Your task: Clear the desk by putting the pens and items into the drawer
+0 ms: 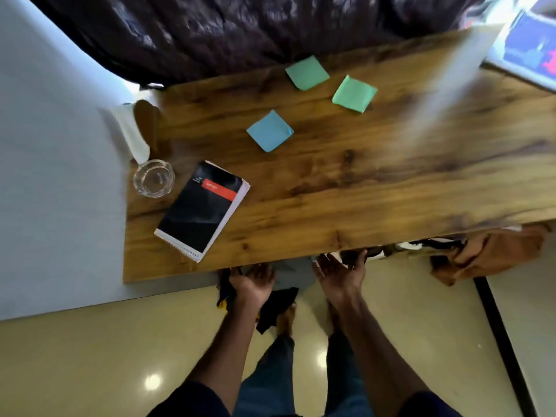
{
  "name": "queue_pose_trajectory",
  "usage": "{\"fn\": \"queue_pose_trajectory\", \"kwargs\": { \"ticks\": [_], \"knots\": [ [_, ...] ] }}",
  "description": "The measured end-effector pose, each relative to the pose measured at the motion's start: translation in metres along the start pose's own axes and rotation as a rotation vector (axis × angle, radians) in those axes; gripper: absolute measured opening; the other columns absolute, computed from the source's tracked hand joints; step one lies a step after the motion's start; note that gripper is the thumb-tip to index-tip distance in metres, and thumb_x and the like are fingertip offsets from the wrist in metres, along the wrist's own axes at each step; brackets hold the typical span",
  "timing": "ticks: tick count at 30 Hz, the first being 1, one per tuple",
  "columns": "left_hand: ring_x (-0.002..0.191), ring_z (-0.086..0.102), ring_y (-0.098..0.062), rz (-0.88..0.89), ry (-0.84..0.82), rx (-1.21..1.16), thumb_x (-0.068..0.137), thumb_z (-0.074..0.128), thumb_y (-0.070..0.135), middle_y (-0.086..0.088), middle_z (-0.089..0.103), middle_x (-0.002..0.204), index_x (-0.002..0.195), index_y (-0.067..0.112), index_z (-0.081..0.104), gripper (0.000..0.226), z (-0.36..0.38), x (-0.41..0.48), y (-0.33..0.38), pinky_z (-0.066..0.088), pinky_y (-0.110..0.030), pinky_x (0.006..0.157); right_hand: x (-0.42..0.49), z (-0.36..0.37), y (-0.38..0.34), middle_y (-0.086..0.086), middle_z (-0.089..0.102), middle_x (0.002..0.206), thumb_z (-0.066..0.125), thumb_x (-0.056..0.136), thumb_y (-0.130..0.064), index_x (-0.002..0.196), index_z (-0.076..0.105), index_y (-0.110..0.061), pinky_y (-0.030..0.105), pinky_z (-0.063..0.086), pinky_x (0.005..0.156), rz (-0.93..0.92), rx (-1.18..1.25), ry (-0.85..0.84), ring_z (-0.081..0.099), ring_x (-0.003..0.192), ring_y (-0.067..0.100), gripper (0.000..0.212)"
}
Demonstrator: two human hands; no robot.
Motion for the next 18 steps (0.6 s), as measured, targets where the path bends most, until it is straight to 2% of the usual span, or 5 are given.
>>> {"fn": "queue_pose_trajectory", "kwargs": {
  "ticks": [3,5,10,12,18],
  "knots": [
    [0.091,0.059,-0.032,0.023,0.013,-0.025,0.093,0.037,0.068,-0.019,0.061,0.100,0.102,0.007,0.063,0.067,-0.004,0.015,0.006,0.040,-0.046,0.108,0.024,0.001,0.011,0.020,0.055,0.137,0.051,0.075,-0.084,0.116,0.057,-0.001,0.053,0.027,0.119,-0.020,0.024,-0.038,0.048,0.133,0.033,0.093],
    [0.093,0.059,-0.032,0.031,0.004,-0.030,0.093,0.037,0.068,-0.019,0.061,0.101,0.102,0.008,0.064,0.066,-0.001,0.017,0.008,0.039,-0.047,0.108,0.034,0.004,0.012,0.018,0.057,0.138,0.059,0.069,-0.084,0.125,0.057,-0.004,0.054,0.030,0.117,-0.044,0.027,-0.082,0.050,0.133,0.032,0.097],
    [0.124,0.058,-0.035,-0.021,-0.047,-0.075,0.092,0.043,0.067,-0.021,0.062,0.127,0.116,0.003,0.061,0.071,-0.005,0.013,0.006,0.040,-0.052,0.113,0.037,-0.009,0.015,0.019,0.059,0.137,0.069,0.067,-0.078,0.133,0.054,0.001,0.050,0.035,0.116,-0.037,0.071,-0.080,0.055,0.129,0.033,0.104],
    [0.129,0.055,-0.038,-0.041,-0.046,-0.093,0.093,0.041,0.067,-0.023,0.059,0.132,0.114,0.001,0.059,0.071,-0.005,0.007,0.006,0.039,-0.053,0.114,0.034,-0.012,0.016,0.019,0.059,0.137,0.071,0.067,-0.077,0.133,0.053,0.003,0.048,0.037,0.115,-0.037,0.099,-0.078,0.056,0.127,0.033,0.106],
    [0.122,0.058,-0.039,-0.007,-0.003,-0.092,0.098,0.041,0.057,-0.025,0.066,0.117,0.104,0.005,0.067,0.059,-0.021,-0.019,0.000,0.040,-0.054,0.114,0.020,-0.036,0.021,0.021,0.058,0.138,0.077,0.064,-0.072,0.137,0.047,0.006,0.045,0.039,0.115,-0.062,0.101,-0.071,0.057,0.128,0.035,0.111]
  ]
}}
Point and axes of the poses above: each hand's wrist, its own x-axis towards the middle knuckle, its own z-axis out of the palm, y = z × x, the point moved 9 cm from there along x, towards the middle knuckle
